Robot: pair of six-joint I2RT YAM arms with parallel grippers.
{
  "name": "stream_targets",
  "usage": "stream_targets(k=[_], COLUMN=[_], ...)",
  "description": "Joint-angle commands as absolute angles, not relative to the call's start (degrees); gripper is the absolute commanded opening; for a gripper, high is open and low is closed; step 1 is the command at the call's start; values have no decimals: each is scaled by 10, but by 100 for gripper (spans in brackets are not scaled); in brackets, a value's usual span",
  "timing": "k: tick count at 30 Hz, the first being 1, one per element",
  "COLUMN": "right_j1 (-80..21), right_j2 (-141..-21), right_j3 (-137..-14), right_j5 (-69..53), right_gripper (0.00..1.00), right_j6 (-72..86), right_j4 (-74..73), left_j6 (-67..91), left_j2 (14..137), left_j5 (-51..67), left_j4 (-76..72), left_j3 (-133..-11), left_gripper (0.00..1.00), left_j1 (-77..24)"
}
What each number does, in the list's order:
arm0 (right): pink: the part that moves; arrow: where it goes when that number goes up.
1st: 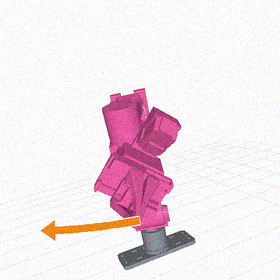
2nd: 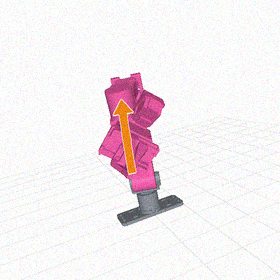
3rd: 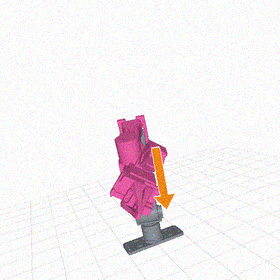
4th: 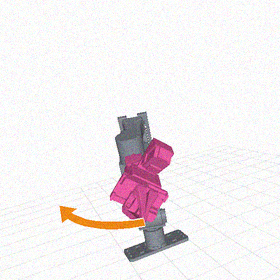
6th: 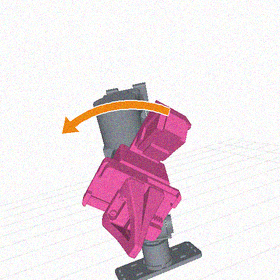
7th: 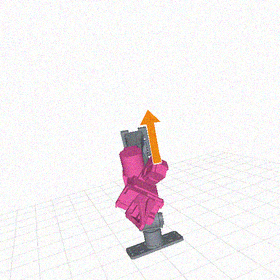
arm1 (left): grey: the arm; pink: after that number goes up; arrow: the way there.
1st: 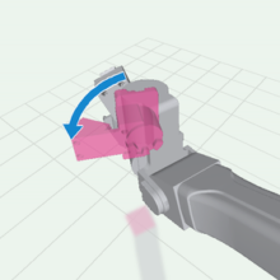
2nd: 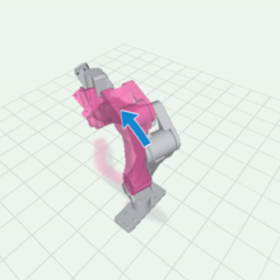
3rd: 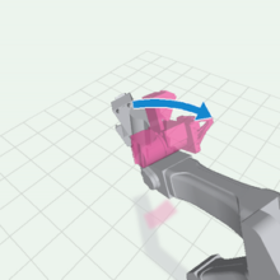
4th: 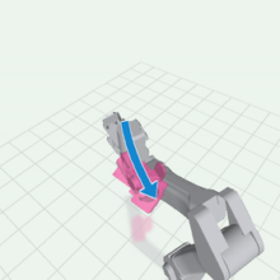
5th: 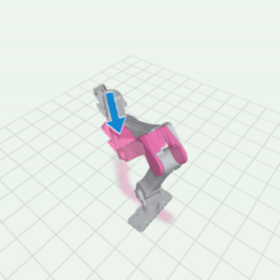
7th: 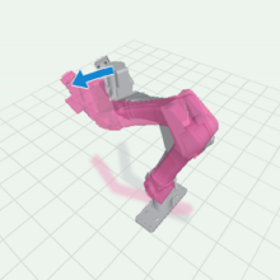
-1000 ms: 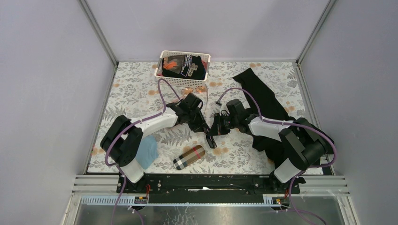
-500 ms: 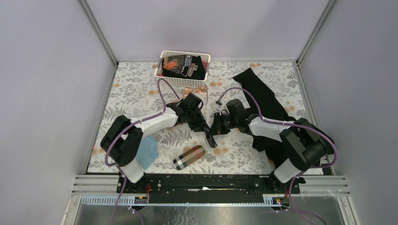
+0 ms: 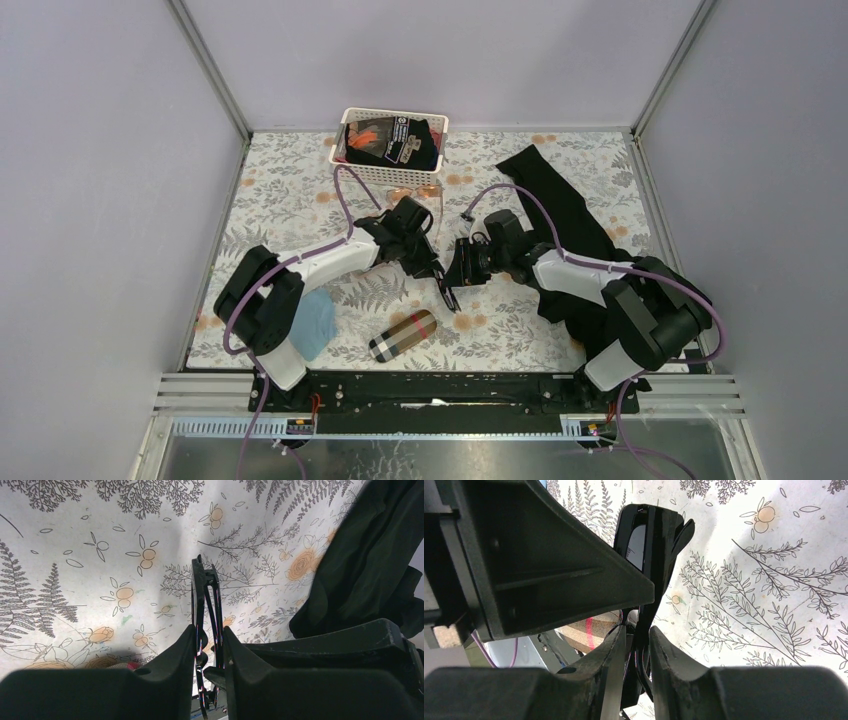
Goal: Organize the sunglasses
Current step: Place the sunglasses in the sunglasses case.
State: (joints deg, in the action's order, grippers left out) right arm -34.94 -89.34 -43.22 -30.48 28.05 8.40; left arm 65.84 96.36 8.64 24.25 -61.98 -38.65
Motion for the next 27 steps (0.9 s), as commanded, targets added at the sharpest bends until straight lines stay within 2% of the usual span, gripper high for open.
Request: stream_targets(k=[1,6,11,14,21,27], right_j1=[-357,-357,-357,-357,-356,-354], right_j2=[-869,-865,-823,-795,-718,-670], right_j3=[-451,-451,-466,-479,-504,-512], right_j5=[-302,-300,-275,-263,-166,-61], right_gripper=[31,35,60,71,76,78], right_j6=[269,270,268,262,242,240], right_j4=[75,69,35,7,-85,-130], left_j6=[659,661,664,668,682,745], left_j2=[972,973,972,976,990,946], left_j5=[66,65,51,47,9,-61], left_j4=[253,256,272,278,388,489], left_j3=[-635,-634,-640,-647,-724,-770], left_gripper=[0,0,0,0,0,0], left_j1=[-391,-391,-391,-391,-379,-330])
